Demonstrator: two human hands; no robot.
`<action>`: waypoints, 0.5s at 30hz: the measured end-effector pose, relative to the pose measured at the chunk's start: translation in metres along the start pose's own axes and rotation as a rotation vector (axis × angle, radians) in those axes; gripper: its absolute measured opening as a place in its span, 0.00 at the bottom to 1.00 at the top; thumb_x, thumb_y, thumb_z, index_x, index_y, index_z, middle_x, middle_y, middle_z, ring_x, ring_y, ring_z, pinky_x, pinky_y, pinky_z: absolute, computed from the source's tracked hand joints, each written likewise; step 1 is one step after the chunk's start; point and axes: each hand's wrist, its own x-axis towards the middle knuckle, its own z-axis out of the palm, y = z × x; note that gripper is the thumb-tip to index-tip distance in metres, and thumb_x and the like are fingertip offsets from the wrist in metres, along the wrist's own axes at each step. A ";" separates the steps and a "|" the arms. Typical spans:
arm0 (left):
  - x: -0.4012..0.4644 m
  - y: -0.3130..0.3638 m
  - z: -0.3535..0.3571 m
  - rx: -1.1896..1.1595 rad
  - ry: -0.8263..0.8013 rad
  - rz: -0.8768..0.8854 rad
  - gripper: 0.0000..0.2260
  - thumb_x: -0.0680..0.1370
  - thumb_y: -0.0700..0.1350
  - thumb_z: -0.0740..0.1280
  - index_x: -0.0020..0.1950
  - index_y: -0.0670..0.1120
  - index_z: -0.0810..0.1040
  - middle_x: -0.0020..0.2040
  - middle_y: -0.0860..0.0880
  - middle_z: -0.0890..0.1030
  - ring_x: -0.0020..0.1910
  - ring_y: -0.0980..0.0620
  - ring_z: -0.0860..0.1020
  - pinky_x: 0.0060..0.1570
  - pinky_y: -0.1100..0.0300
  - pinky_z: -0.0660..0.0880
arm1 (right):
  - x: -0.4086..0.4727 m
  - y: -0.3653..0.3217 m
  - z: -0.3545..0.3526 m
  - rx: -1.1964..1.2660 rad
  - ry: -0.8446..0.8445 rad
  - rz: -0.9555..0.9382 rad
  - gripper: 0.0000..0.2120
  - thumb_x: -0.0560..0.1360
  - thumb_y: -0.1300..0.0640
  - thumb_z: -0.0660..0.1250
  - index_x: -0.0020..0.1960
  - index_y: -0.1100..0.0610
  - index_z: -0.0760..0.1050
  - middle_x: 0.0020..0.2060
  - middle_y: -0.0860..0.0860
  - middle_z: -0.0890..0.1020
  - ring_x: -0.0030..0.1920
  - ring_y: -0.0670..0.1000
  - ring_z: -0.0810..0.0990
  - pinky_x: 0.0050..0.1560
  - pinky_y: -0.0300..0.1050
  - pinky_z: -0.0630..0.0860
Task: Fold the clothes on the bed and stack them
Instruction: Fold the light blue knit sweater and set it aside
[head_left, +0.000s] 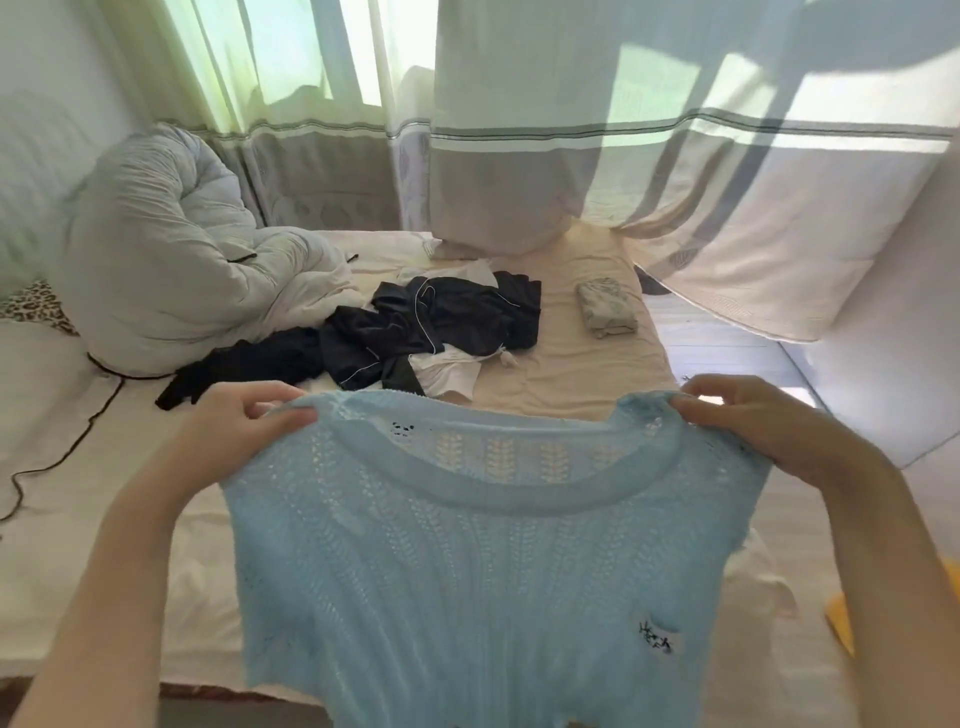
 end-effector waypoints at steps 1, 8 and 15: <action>0.010 -0.010 0.009 0.065 0.013 -0.015 0.06 0.73 0.43 0.72 0.38 0.54 0.82 0.30 0.51 0.82 0.29 0.60 0.78 0.29 0.69 0.72 | 0.017 0.010 0.004 -0.073 0.072 0.018 0.11 0.73 0.53 0.68 0.42 0.62 0.77 0.30 0.51 0.78 0.29 0.45 0.75 0.28 0.33 0.70; 0.099 -0.082 0.047 0.283 0.156 -0.059 0.05 0.74 0.48 0.71 0.43 0.47 0.80 0.34 0.53 0.78 0.35 0.54 0.75 0.34 0.61 0.69 | 0.153 0.050 0.045 -0.195 0.385 0.027 0.05 0.73 0.55 0.71 0.42 0.57 0.78 0.36 0.53 0.78 0.37 0.48 0.75 0.35 0.35 0.69; 0.231 -0.155 0.089 0.355 0.178 -0.082 0.09 0.74 0.50 0.70 0.47 0.45 0.81 0.37 0.51 0.77 0.40 0.49 0.75 0.41 0.57 0.68 | 0.288 0.104 0.078 -0.325 0.493 0.083 0.10 0.76 0.57 0.67 0.49 0.64 0.79 0.46 0.61 0.81 0.52 0.60 0.77 0.52 0.48 0.68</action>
